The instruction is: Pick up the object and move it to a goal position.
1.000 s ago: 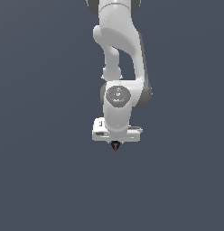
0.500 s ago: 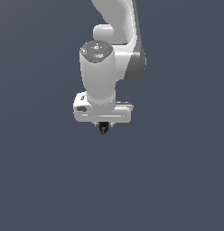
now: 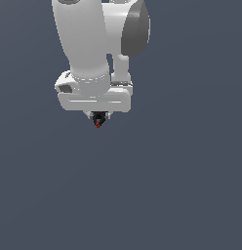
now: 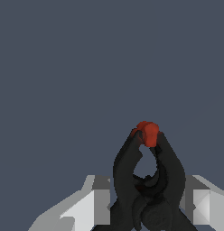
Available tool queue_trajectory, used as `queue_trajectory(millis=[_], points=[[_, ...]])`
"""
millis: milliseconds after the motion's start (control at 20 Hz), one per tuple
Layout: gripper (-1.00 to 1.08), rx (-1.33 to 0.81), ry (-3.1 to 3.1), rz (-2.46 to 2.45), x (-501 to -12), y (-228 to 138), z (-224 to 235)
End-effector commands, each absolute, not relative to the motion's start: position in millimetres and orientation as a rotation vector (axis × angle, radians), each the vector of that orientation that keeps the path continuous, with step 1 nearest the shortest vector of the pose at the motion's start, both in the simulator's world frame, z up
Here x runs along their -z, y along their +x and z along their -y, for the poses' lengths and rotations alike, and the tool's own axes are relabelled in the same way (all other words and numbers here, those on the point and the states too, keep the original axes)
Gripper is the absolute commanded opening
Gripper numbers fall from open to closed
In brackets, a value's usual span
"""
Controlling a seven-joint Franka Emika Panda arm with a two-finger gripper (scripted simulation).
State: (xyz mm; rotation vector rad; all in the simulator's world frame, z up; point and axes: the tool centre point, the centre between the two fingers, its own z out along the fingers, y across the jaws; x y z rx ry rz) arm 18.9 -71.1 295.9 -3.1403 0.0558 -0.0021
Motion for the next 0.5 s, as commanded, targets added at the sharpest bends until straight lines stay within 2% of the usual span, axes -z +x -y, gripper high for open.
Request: queue_trajectory(millis=[0, 450], points=[[-1.0, 0.0, -3.14, -0.054, -309, 16, 77], [-1.0, 0.0, -3.141, -0.054, -321, 16, 83]])
